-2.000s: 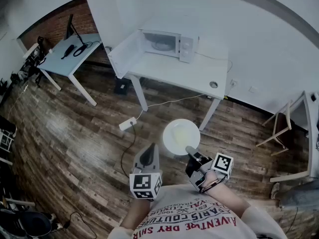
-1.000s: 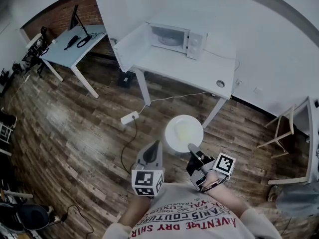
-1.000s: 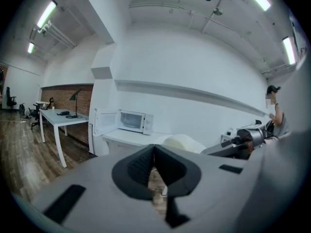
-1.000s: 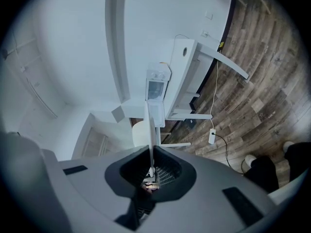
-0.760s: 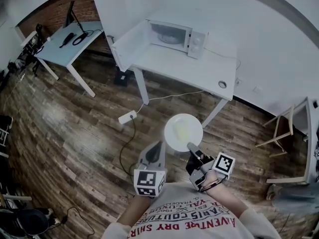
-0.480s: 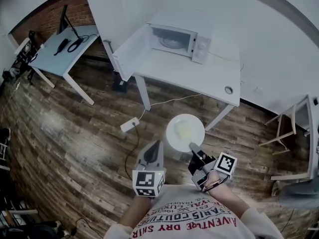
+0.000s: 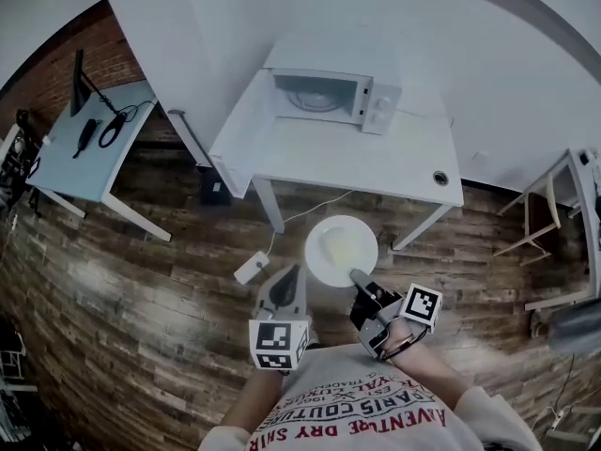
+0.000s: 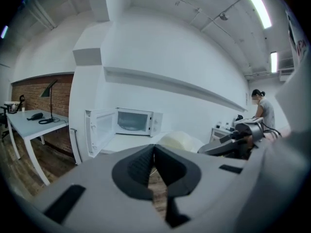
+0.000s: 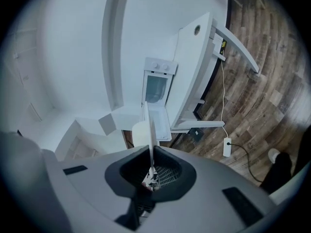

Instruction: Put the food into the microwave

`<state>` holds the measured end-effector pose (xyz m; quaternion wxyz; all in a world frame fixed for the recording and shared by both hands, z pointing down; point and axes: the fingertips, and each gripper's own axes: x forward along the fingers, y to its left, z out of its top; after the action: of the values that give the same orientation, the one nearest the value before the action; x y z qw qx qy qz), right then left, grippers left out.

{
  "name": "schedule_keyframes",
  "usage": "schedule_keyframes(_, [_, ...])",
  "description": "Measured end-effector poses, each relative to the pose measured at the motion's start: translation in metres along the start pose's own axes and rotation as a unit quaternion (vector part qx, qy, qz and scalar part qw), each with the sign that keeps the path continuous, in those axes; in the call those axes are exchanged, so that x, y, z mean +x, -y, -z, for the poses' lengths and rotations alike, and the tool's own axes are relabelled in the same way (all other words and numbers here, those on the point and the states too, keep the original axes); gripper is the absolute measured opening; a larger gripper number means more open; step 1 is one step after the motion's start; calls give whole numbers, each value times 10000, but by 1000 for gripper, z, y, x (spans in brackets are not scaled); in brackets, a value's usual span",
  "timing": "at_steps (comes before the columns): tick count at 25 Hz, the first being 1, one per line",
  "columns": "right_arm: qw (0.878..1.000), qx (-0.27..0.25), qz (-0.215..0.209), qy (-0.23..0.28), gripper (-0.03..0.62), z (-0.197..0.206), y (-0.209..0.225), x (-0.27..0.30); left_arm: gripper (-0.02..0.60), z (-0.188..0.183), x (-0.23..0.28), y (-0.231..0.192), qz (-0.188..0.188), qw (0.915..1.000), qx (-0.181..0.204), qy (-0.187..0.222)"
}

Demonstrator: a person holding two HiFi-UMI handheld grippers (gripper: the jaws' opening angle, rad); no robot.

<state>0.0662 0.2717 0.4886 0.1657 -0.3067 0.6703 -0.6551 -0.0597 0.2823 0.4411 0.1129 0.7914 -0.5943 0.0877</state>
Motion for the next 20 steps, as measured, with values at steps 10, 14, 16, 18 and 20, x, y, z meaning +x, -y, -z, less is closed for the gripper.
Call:
schedule_keyframes(10, [9991, 260, 143, 315, 23, -27, 3, 69, 6, -7, 53, -61, 147, 9998, -27, -96])
schedule_keyframes(14, [9994, 192, 238, 160, 23, -49, 3, 99, 6, -6, 78, -78, 51, 9997, -97, -233])
schedule_keyframes(16, [9997, 192, 160, 84, 24, -70, -3, 119, 6, -16, 100, -89, -51, 9997, -117, -205])
schedule_keyframes(18, [9997, 210, 101, 5, 23, -93, -8, 139, 6, -28, 124, -101, -178, 9996, -154, -144])
schedule_keyframes(20, [9997, 231, 96, -71, 23, -116, -11, 155, 6, -42, 148, -112, -310, 9993, -170, -87])
